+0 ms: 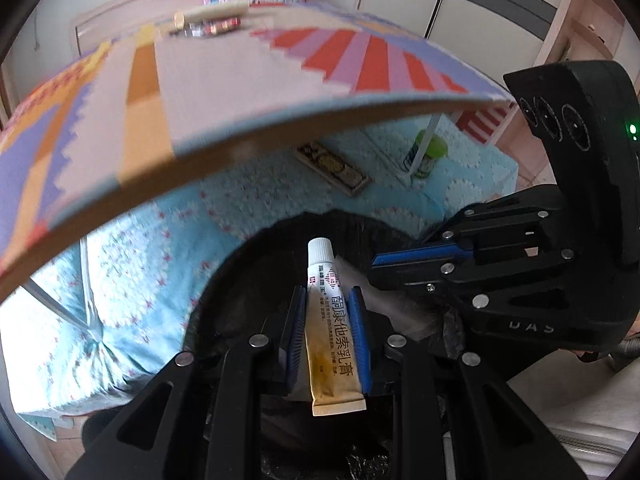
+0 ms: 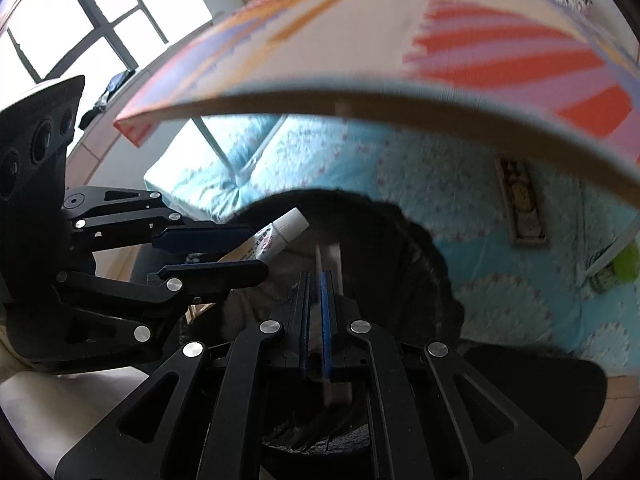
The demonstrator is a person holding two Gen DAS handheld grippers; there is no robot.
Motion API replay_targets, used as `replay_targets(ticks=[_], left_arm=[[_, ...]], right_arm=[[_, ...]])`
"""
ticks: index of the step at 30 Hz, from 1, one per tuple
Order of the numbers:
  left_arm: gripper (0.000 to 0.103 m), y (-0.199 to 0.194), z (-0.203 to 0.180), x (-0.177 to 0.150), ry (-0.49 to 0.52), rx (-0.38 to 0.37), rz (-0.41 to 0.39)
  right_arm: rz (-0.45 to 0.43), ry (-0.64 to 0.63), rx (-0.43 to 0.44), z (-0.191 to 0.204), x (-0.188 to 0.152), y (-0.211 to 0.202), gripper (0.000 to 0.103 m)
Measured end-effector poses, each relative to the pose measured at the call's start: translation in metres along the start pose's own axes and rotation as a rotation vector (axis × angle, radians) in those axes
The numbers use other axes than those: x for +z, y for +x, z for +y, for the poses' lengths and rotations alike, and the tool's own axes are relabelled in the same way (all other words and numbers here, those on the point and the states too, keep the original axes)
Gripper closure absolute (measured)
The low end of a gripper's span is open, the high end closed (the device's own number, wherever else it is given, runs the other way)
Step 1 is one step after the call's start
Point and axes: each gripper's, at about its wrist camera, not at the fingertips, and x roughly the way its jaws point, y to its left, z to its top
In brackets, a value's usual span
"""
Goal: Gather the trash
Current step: 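Lower both tools into the black trash bag and open them to drop the items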
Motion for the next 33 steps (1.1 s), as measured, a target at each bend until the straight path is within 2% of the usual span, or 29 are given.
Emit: replay_targets(ticks=[8, 17, 27, 31, 33], left_arm=[[0.082, 0.036, 0.006, -0.017, -0.037, -0.018, 0.091], [0.08, 0.045, 0.016, -0.016, -0.091, -0.002, 0.123], [0.08, 0.024, 0.013, -0.013, -0.094, -0.002, 0.087], [0.08, 0.01, 0.012, -0.01, -0.084, 0.012, 0.058], [0.08, 0.001, 0.012, -0.009, -0.081, 0.015, 0.044]], right_arm=[[0.06, 0.031, 0.002, -0.011, -0.005, 0.023, 0.097], [0.061, 0.053, 0.012, -0.014, -0.004, 0.023, 0.097], [0.027, 0.043, 0.007, -0.014, 0.0, 0.011, 0.096], [0.004, 0.037, 0.005, -0.012, 0.001, 0.003, 0.083], [-0.006, 0.027, 0.004, -0.009, 0.002, -0.001, 0.083]])
